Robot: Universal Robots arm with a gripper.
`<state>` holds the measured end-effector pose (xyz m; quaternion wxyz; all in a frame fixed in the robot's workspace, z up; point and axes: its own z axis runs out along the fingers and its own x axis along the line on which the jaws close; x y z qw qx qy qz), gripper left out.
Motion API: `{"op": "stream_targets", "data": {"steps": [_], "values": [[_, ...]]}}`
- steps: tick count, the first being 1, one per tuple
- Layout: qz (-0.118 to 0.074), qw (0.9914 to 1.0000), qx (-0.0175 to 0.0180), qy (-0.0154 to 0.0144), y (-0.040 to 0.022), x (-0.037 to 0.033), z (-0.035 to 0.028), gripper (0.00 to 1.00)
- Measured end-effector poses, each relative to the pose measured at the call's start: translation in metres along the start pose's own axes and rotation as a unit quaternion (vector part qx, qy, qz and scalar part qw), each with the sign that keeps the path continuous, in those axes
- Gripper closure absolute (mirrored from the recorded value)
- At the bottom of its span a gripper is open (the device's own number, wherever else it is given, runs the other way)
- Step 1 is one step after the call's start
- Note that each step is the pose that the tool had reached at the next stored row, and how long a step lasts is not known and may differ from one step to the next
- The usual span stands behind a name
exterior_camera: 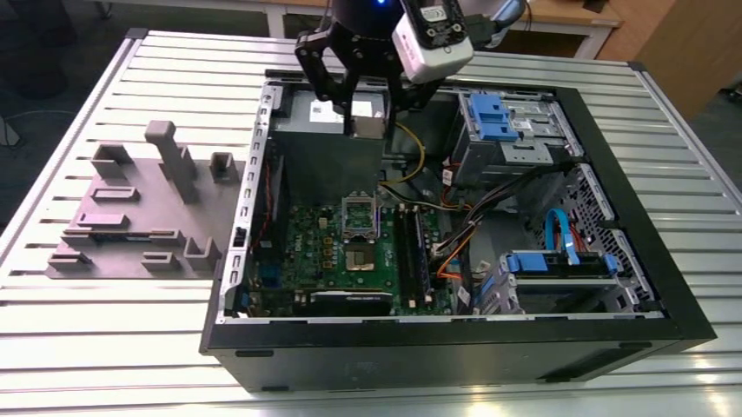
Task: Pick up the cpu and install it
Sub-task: 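Pick up the cpu and move it towards the insertion slot, then place the cpu into insertion slot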
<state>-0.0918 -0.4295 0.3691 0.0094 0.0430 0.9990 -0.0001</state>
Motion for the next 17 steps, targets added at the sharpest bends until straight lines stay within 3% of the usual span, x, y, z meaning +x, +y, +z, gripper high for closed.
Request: {"op": "stream_targets", "data": {"steps": [9,17], "values": [[0.002,1.0,0.0001,0.0,0.0021,-0.0248,0.0032,0.53],[0.002,1.0,0.0001,0.0,0.0023,-0.027,0.0033,0.53]]}}
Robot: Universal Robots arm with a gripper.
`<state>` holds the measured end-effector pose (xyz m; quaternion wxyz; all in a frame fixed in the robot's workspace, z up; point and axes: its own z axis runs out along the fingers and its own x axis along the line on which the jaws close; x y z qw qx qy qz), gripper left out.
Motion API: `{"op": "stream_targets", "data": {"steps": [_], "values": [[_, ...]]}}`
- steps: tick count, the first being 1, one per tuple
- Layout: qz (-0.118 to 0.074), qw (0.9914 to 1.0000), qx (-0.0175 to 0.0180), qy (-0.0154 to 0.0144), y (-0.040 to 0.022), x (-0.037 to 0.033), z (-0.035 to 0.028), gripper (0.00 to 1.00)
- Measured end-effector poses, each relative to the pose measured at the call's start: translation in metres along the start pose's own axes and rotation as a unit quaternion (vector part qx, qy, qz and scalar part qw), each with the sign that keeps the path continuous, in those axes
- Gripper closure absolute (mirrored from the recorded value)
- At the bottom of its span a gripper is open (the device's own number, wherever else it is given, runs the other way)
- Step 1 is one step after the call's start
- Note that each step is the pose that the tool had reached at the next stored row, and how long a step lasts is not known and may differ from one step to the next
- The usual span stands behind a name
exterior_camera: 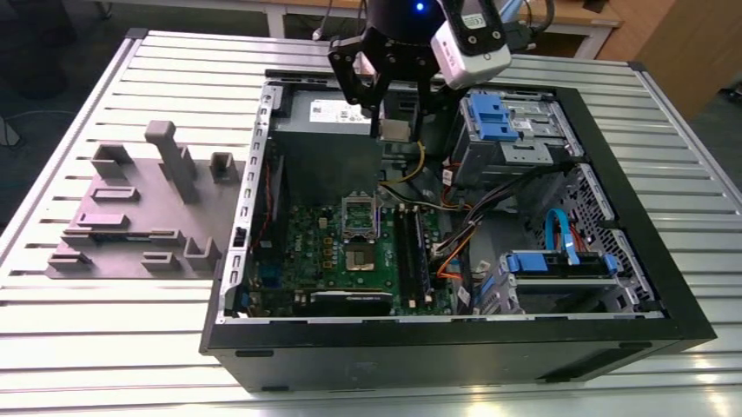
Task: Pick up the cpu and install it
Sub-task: 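Place the cpu into insertion slot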
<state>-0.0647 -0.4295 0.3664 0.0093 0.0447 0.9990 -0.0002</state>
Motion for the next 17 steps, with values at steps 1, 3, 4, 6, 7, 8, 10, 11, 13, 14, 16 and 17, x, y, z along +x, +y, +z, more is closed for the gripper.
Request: {"op": "stream_targets", "data": {"steps": [1,3,4,6,7,8,10,11,13,14,16,17], "values": [[0.0,1.0,0.0,0.0,0.0,0.0,0.0,0.53],[0.0,1.0,0.0,0.0,0.0,-0.0001,0.0,0.53],[0.0,1.0,0.0,0.0,0.0,-0.0002,0.0,0.53],[0.0,1.0,0.0,0.0,0.0001,-0.0002,0.0001,0.53],[0.0,1.0,0.0,0.0,0.0001,-0.0002,0.0003,0.53],[0.0,1.0,0.0,0.0,-0.0002,-0.0002,0.0007,0.53],[0.0,1.0,0.0,0.0,-0.0027,-0.0005,0.0021,0.53],[0.0,1.0,0.0,0.0,-0.0046,-0.0005,0.0034,0.53],[0.0,1.0,-0.0002,0.0,-0.0066,-0.0006,0.0071,0.53],[0.0,1.0,-0.0001,0.0,-0.0069,-0.0006,0.0088,0.53],[0.0,1.0,0.0,0.0,-0.0073,-0.0006,0.0124,0.53],[0.0,1.0,0.0,0.0,-0.008,-0.0007,0.0142,0.53]]}}
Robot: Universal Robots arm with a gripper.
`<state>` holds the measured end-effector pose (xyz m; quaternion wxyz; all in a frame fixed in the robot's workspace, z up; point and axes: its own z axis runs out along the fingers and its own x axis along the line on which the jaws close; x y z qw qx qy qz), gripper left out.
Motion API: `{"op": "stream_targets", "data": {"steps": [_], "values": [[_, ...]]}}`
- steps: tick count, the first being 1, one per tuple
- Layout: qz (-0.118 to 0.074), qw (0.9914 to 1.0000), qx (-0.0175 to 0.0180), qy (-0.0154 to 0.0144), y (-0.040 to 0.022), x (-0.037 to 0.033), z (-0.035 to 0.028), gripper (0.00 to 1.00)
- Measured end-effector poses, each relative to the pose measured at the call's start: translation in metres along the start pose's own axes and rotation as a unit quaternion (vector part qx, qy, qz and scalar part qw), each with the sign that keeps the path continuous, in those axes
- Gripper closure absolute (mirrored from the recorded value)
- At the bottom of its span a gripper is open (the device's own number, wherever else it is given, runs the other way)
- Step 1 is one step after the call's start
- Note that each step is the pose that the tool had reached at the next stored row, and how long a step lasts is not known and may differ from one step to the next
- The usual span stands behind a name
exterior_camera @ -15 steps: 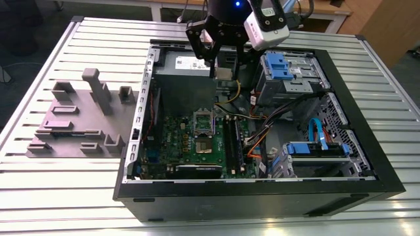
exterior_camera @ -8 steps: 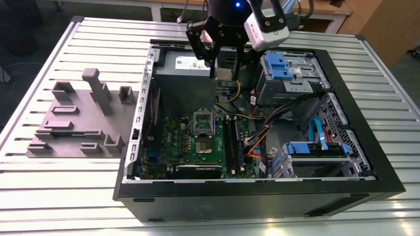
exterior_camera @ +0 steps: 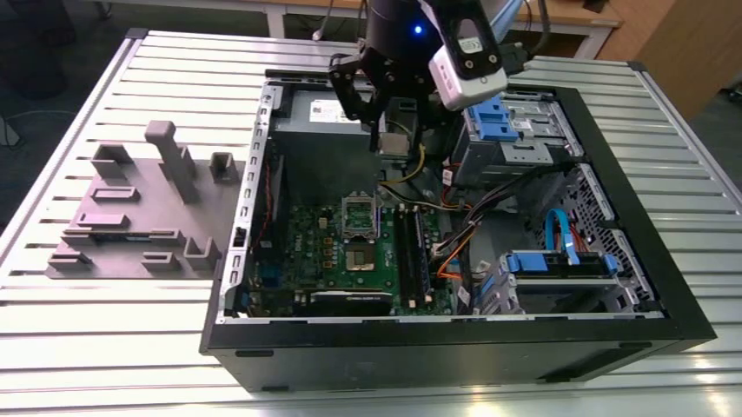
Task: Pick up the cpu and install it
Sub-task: 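Place the cpu into insertion slot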
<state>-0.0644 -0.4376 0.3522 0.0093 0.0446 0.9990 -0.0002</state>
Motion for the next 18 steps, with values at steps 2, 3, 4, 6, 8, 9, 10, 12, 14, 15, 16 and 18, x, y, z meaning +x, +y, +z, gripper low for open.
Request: {"op": "stream_targets", "data": {"steps": [2,3,4,6,8,9,10,12,14,15,16,18], "values": [[-0.003,1.0,-0.0002,0.0,-0.0017,0.0,0.0037,0.53],[-0.006,0.99998,-0.0002,-0.0001,-0.0021,0.0001,0.0055,0.53],[-0.009,0.99996,-0.0004,0.0,-0.0022,0.0001,0.0073,0.53],[-0.01,0.99995,-0.0006,0.0001,-0.0022,0.0001,0.0089,0.53],[-0.011,0.99994,-0.0004,0.0002,-0.0022,0.0001,0.0088,0.53],[-0.011,0.99994,-0.0004,0.0002,-0.0023,0.0001,0.0089,0.53],[-0.011,0.99994,-0.0005,0.0001,-0.0025,0.0001,0.009,0.53],[-0.012,0.99993,0.0001,0.0001,-0.0028,0.0002,0.0105,0.53],[-0.017,0.99986,0.0002,0.0018,-0.0042,0.0,0.0141,0.53],[-0.019,0.99982,0.0003,0.0028,-0.0051,0.0,0.0159,0.53],[-0.021,0.99977,0.0003,0.0038,-0.0061,0.0,0.0176,0.53],[-0.025,0.99969,0.0003,0.0042,-0.0067,0.0012,0.0214,0.53]]}}
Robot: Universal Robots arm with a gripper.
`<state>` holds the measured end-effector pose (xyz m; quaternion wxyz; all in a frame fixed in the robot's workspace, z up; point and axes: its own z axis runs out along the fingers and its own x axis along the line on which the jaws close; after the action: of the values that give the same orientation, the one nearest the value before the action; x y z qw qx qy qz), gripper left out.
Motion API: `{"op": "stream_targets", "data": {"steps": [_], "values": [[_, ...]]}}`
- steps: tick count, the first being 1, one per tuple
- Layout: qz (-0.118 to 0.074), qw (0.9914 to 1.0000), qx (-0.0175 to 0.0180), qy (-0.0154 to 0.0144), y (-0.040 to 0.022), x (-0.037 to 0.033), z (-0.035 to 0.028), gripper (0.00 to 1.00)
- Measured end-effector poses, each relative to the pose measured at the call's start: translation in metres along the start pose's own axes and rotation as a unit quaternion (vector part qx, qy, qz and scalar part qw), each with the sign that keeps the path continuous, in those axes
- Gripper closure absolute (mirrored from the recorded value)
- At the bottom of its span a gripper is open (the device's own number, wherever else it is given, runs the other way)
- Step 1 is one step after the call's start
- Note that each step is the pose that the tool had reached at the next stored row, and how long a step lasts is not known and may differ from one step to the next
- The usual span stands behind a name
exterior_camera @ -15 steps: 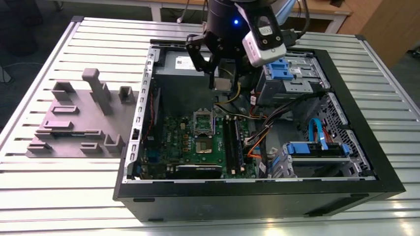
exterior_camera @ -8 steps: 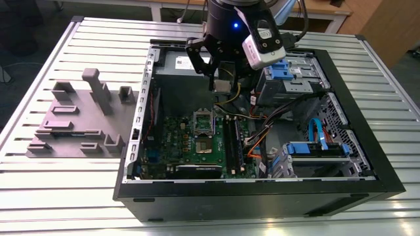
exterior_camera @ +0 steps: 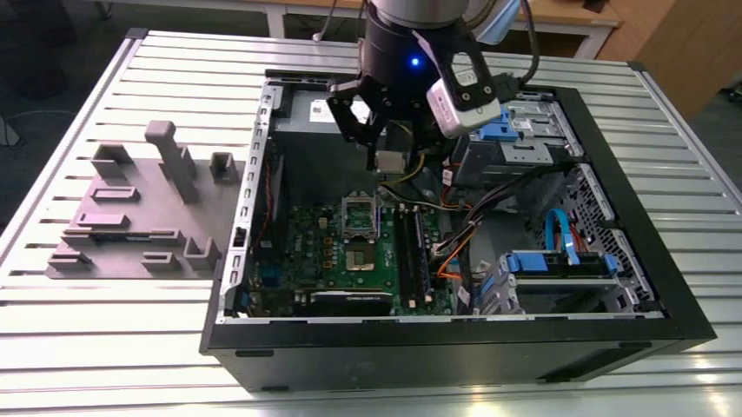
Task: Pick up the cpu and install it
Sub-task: 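Place the cpu into insertion slot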
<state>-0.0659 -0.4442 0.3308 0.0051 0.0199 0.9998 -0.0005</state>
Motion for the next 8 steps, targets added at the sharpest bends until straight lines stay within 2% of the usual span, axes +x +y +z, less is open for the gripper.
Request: {"op": "stream_targets", "data": {"steps": [3,6,8], "values": [[-0.004,0.99999,0.0001,0.0017,-0.0027,0.0005,0.0035,0.53],[-0.004,0.99999,0.0001,0.002,-0.0125,0.0002,0.0061,0.53],[-0.005,0.99998,-0.0001,0.0027,-0.0162,0.0001,0.0097,0.53]]}}
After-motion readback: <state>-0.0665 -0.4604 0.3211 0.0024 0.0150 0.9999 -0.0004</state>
